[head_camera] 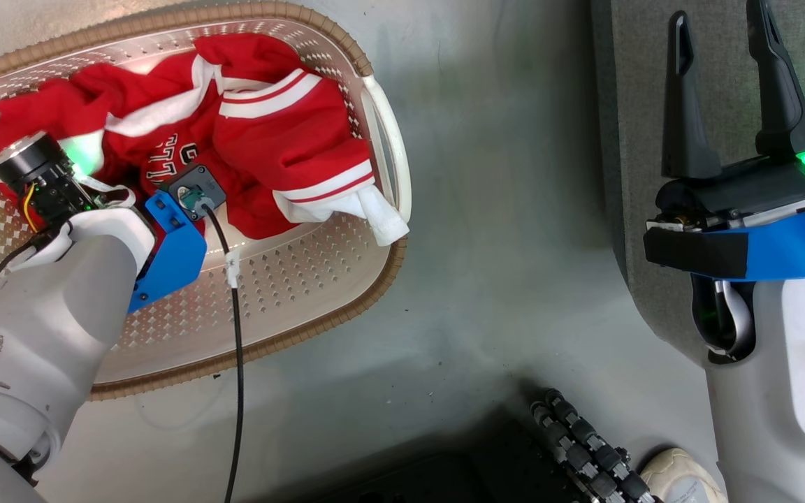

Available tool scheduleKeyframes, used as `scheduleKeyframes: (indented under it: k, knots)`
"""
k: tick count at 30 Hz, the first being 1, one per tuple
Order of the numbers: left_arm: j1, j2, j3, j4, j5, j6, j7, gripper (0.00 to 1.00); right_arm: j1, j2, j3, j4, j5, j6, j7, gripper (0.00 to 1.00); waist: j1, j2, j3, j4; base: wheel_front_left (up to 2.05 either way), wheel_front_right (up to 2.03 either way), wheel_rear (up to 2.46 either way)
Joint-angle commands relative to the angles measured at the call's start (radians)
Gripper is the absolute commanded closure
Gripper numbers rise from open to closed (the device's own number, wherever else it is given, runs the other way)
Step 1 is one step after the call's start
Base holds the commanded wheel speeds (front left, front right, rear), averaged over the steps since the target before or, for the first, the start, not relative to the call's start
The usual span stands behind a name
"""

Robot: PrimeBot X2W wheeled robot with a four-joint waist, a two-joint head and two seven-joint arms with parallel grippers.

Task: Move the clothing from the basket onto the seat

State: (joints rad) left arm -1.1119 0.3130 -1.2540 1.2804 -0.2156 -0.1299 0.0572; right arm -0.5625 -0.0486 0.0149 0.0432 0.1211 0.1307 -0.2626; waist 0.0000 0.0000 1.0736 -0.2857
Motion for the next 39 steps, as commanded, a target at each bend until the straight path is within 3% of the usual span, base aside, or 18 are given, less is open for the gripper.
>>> scheduleKeyframes:
  k: [1,11,21,39]
  knots:
    - [0.011,0.007,-0.009,0.013,-0.001,-0.001,0.022,1.00,-0.016,-0.003,-0.007,0.004,-0.001,0.000,-0.004,0.00,0.0000,0.0000,-0.003,0.000,0.00,0.00,0.00]
    - [0.017,-0.030,-0.017,0.008,-0.023,-0.001,0.013,1.00,-0.010,-0.003,-0.012,0.013,-0.005,0.000,-0.004,0.00,0.0000,0.0000,-0.035,0.008,0.00,0.00,0.00]
    - [0.055,-0.122,-0.013,-0.009,-0.090,-0.001,-0.037,1.00,-0.002,-0.003,-0.025,0.031,-0.018,0.000,-0.004,0.00,0.0000,0.0000,-0.136,0.051,0.00,0.00,0.00]
    - [0.167,-0.221,0.033,-0.005,-0.198,0.010,-0.267,1.00,0.075,-0.003,-0.049,0.083,-0.070,0.000,-0.004,0.00,0.0000,0.0000,-0.419,0.164,0.00,0.00,0.00]
